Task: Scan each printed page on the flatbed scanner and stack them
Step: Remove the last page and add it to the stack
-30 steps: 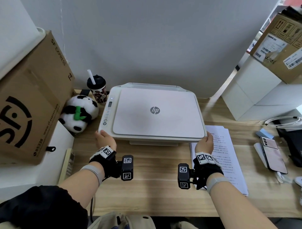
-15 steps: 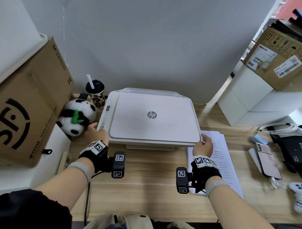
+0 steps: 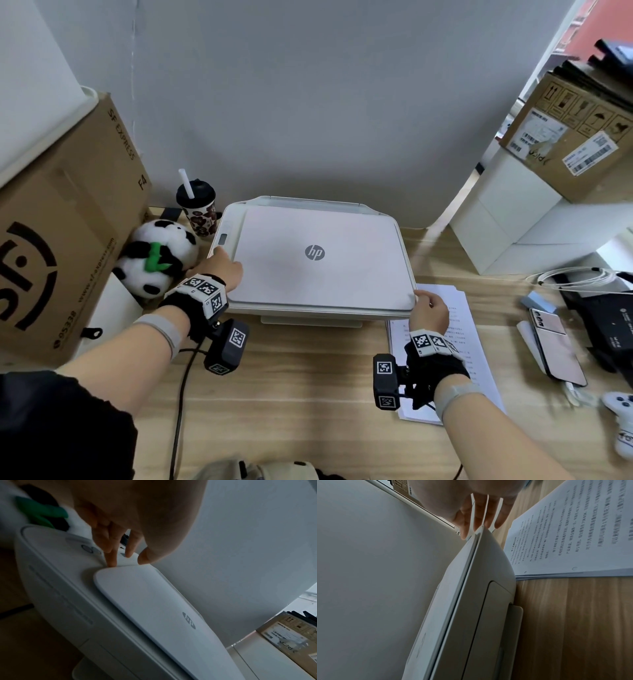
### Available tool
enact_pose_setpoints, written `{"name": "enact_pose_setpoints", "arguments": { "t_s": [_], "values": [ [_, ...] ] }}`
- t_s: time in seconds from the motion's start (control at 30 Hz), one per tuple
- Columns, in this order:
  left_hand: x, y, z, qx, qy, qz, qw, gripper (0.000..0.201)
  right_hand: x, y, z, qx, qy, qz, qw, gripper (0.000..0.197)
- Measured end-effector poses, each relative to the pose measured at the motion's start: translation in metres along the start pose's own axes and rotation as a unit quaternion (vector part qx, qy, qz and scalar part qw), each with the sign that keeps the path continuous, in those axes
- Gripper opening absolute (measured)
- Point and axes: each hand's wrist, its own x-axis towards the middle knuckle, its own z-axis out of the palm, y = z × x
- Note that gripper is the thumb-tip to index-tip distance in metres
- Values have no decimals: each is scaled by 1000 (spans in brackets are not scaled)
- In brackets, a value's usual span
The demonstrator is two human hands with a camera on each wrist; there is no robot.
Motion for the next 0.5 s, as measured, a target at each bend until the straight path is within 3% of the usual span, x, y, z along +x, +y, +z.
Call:
{"name": "enact_pose_setpoints", "arguments": {
  "t_s": [0.1,0.23,0.37,0.5],
  "values": [
    [8,-2,-4,-23,-28,0,999,57,0,-4,-2,16,0,9,1000,28],
    [12,2,-14,-194,-40,23,980,30,4,-12,-2,72,1,27,997,25],
    [33,18,-54,-404,-43,28,913,33,11,-23,4,87,28,25,995,22],
    [45,43,-94,-545,-45,55,835,25,13,-38,25,69,-36,-43,996,23]
  ]
}}
